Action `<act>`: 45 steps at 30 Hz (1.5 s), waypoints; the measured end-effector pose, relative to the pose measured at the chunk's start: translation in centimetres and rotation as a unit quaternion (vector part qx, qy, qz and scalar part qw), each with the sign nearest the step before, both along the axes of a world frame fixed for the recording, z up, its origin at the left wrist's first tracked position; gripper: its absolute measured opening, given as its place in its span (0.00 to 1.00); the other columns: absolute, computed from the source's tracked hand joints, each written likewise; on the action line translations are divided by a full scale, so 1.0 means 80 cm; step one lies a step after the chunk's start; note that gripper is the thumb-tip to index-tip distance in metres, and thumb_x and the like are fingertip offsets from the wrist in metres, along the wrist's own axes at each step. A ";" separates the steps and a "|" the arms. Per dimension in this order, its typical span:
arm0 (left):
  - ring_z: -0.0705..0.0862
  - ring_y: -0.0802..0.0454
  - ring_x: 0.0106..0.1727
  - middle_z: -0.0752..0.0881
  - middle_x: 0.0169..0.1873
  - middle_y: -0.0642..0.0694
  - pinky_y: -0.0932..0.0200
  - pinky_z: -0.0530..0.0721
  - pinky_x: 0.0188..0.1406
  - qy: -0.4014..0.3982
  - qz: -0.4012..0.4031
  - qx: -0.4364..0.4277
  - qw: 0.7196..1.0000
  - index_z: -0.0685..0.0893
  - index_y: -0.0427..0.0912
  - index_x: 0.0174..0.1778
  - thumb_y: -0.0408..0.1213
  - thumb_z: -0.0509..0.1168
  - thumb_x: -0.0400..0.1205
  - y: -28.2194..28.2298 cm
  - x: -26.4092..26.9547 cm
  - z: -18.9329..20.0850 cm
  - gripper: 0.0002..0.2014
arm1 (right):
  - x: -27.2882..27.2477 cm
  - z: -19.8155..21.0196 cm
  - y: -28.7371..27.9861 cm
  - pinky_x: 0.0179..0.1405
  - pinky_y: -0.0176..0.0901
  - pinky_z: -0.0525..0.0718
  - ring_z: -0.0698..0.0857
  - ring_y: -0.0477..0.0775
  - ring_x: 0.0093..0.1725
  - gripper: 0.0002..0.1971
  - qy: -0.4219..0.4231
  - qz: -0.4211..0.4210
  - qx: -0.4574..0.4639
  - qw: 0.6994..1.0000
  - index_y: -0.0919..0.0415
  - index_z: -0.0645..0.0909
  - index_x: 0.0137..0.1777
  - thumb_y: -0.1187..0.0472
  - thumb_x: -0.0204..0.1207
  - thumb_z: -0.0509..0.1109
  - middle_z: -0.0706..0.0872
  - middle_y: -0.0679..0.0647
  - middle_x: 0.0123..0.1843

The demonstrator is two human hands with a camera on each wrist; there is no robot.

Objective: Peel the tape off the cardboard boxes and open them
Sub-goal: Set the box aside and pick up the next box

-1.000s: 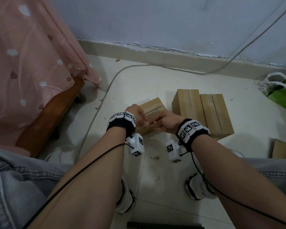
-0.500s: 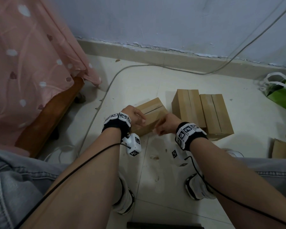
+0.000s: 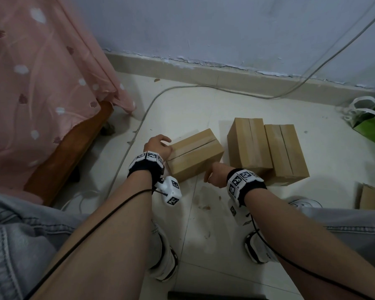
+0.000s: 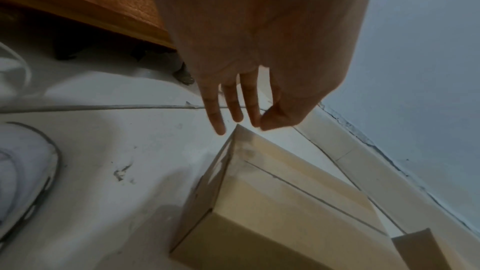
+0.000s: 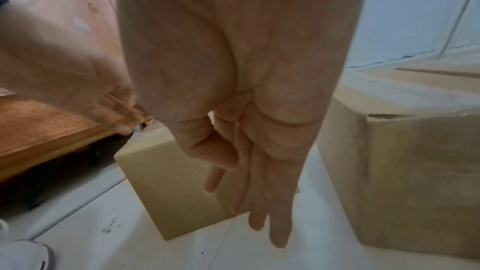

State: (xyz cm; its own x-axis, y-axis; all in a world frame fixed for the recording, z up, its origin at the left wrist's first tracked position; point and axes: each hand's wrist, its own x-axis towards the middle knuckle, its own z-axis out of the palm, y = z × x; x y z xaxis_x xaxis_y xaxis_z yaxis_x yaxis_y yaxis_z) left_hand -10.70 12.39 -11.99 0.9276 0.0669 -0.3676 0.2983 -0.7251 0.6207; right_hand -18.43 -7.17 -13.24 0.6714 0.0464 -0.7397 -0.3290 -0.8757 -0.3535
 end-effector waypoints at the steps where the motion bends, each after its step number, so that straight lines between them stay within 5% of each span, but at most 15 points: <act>1: 0.82 0.46 0.44 0.85 0.48 0.46 0.61 0.75 0.42 0.021 -0.031 0.015 0.999 0.84 0.50 0.63 0.29 0.61 0.80 0.003 -0.001 -0.004 0.19 | 0.000 -0.002 0.000 0.46 0.45 0.88 0.88 0.56 0.45 0.15 0.004 -0.015 0.006 1.000 0.60 0.88 0.59 0.68 0.81 0.61 0.87 0.58 0.55; 4: 0.82 0.37 0.60 0.70 0.71 0.38 0.53 0.81 0.57 0.103 -0.140 0.091 0.981 0.67 0.54 0.81 0.30 0.64 0.79 0.009 -0.007 -0.012 0.33 | -0.001 -0.007 -0.005 0.45 0.59 0.91 0.93 0.63 0.41 0.09 0.030 -0.088 0.050 0.994 0.69 0.84 0.58 0.71 0.81 0.66 0.89 0.65 0.52; 6: 0.77 0.34 0.69 0.58 0.77 0.39 0.49 0.78 0.62 0.130 -0.153 0.111 0.973 0.53 0.55 0.86 0.29 0.69 0.77 0.011 -0.012 -0.012 0.45 | 0.002 -0.006 -0.009 0.42 0.59 0.92 0.92 0.64 0.38 0.08 -0.008 -0.106 0.048 0.993 0.71 0.84 0.52 0.65 0.81 0.68 0.91 0.62 0.43; 10: 0.69 0.34 0.77 0.47 0.83 0.43 0.45 0.78 0.61 0.158 -0.157 0.112 0.968 0.37 0.54 0.86 0.31 0.79 0.70 0.008 -0.013 -0.009 0.62 | 0.018 0.012 -0.006 0.43 0.55 0.88 0.86 0.60 0.42 0.13 -0.288 -0.147 -0.042 0.945 0.62 0.80 0.47 0.53 0.82 0.61 0.86 0.57 0.40; 12: 0.60 0.36 0.83 0.45 0.85 0.40 0.40 0.72 0.71 0.170 -0.166 0.096 0.967 0.34 0.50 0.86 0.32 0.82 0.68 0.006 -0.013 -0.010 0.66 | 0.030 0.020 0.002 0.54 0.55 0.85 0.82 0.62 0.57 0.12 -0.337 -0.151 -0.033 0.929 0.56 0.78 0.61 0.56 0.82 0.59 0.83 0.59 0.56; 14: 0.58 0.37 0.84 0.46 0.85 0.39 0.38 0.69 0.74 0.167 -0.178 0.086 0.966 0.32 0.49 0.85 0.33 0.84 0.64 0.004 -0.018 -0.014 0.70 | 0.038 0.019 0.007 0.70 0.58 0.75 0.66 0.68 0.76 0.26 -0.273 -0.138 -0.020 0.952 0.48 0.65 0.79 0.61 0.81 0.59 0.65 0.63 0.78; 17: 0.65 0.35 0.80 0.47 0.84 0.40 0.39 0.73 0.71 0.149 -0.177 0.083 0.969 0.33 0.53 0.85 0.34 0.85 0.62 0.008 -0.027 -0.021 0.72 | 0.043 0.004 0.005 0.76 0.62 0.69 0.58 0.71 0.81 0.36 -0.164 -0.170 -0.002 0.972 0.46 0.52 0.84 0.66 0.79 0.60 0.51 0.63 0.84; 20: 0.67 0.34 0.79 0.49 0.83 0.40 0.39 0.74 0.70 0.148 -0.174 0.092 0.969 0.33 0.53 0.85 0.36 0.85 0.63 0.015 -0.027 -0.027 0.71 | 0.039 -0.008 0.001 0.68 0.55 0.76 0.74 0.69 0.71 0.32 -0.132 -0.154 0.006 0.979 0.55 0.59 0.81 0.66 0.76 0.63 0.65 0.64 0.76; 24: 0.67 0.34 0.79 0.53 0.82 0.40 0.39 0.74 0.73 0.134 -0.165 0.112 0.971 0.37 0.46 0.86 0.37 0.85 0.62 0.013 -0.029 -0.033 0.70 | 0.038 -0.009 -0.005 0.63 0.52 0.78 0.79 0.67 0.63 0.29 -0.134 -0.147 0.002 0.980 0.59 0.64 0.77 0.65 0.76 0.63 0.74 0.65 0.68; 30: 0.72 0.37 0.73 0.61 0.74 0.39 0.51 0.77 0.62 0.070 -0.161 0.102 0.979 0.55 0.36 0.81 0.36 0.83 0.64 0.008 -0.030 -0.027 0.55 | 0.039 -0.010 -0.009 0.63 0.56 0.83 0.82 0.66 0.57 0.33 -0.140 -0.153 0.020 0.978 0.44 0.62 0.81 0.67 0.76 0.58 0.74 0.65 0.68; 33: 0.73 0.40 0.69 0.65 0.70 0.41 0.51 0.79 0.63 0.036 -0.154 0.070 0.985 0.60 0.39 0.78 0.39 0.84 0.62 0.007 -0.024 -0.017 0.52 | 0.037 -0.004 -0.005 0.77 0.64 0.68 0.71 0.71 0.73 0.35 -0.113 -0.098 -0.053 0.987 0.31 0.56 0.81 0.64 0.79 0.57 0.64 0.67 0.77; 35: 0.74 0.41 0.65 0.67 0.67 0.42 0.51 0.79 0.62 0.030 -0.154 0.051 0.986 0.61 0.41 0.75 0.40 0.84 0.61 0.003 -0.019 -0.003 0.50 | 0.038 0.008 0.001 0.81 0.69 0.56 0.58 0.72 0.82 0.35 -0.104 -0.087 -0.080 0.988 0.33 0.56 0.82 0.64 0.80 0.57 0.55 0.65 0.83; 40: 0.77 0.43 0.64 0.70 0.66 0.44 0.49 0.80 0.65 0.018 -0.142 -0.009 0.990 0.61 0.48 0.76 0.42 0.83 0.59 -0.006 -0.005 0.038 0.51 | 0.052 0.042 0.010 0.67 0.51 0.81 0.82 0.62 0.66 0.21 -0.121 -0.117 0.028 0.985 0.55 0.79 0.73 0.65 0.82 0.58 0.81 0.59 0.71; 43: 0.76 0.42 0.68 0.73 0.69 0.45 0.41 0.78 0.69 0.007 -0.150 0.006 0.989 0.61 0.53 0.78 0.54 0.77 0.52 -0.011 -0.004 0.060 0.57 | 0.065 0.064 0.015 0.59 0.55 0.87 0.88 0.61 0.55 0.17 -0.120 -0.158 0.097 0.975 0.59 0.88 0.60 0.66 0.80 0.59 0.88 0.59 0.58; 45: 0.75 0.42 0.70 0.74 0.70 0.46 0.39 0.76 0.70 0.003 -0.153 0.055 0.987 0.63 0.54 0.78 0.55 0.78 0.56 -0.016 -0.006 0.063 0.53 | 0.070 0.076 0.018 0.52 0.57 0.90 0.91 0.60 0.48 0.15 -0.136 -0.206 0.162 0.955 0.60 0.85 0.62 0.60 0.83 0.60 0.88 0.59 0.55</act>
